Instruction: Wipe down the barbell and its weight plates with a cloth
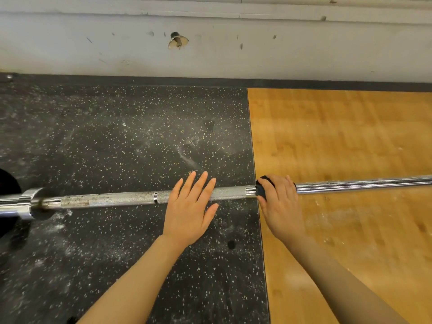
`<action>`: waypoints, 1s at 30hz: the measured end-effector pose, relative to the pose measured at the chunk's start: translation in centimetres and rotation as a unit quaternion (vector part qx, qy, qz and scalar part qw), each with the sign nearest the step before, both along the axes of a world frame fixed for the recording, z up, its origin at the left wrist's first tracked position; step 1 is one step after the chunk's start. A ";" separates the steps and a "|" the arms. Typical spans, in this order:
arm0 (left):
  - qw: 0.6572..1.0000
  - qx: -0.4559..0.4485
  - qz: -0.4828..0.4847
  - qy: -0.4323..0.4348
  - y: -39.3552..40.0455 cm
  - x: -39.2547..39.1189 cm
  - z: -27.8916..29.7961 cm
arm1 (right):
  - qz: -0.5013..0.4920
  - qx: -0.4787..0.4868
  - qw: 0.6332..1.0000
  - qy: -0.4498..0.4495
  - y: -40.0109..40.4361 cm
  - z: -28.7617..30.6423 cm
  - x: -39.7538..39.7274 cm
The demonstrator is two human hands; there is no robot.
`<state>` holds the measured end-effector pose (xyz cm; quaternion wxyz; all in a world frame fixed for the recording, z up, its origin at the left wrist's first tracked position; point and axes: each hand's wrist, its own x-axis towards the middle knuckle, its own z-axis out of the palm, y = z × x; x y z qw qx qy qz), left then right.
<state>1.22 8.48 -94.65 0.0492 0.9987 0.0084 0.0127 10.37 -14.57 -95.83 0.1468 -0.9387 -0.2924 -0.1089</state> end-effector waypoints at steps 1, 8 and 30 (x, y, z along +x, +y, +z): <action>1.000 0.000 -0.001 0.001 -0.1 -0.2 0.0 | 0.005 0.001 1.000 0.003 -0.1 0.2 -0.1; 1.000 -0.011 0.020 -0.006 -1.2 -1.9 0.0 | -0.019 0.086 0.995 0.038 -1.5 1.7 -2.3; 0.999 0.002 0.001 -0.043 -3.7 -8.9 -1.7 | 0.036 0.050 0.998 0.021 0.2 1.4 -8.6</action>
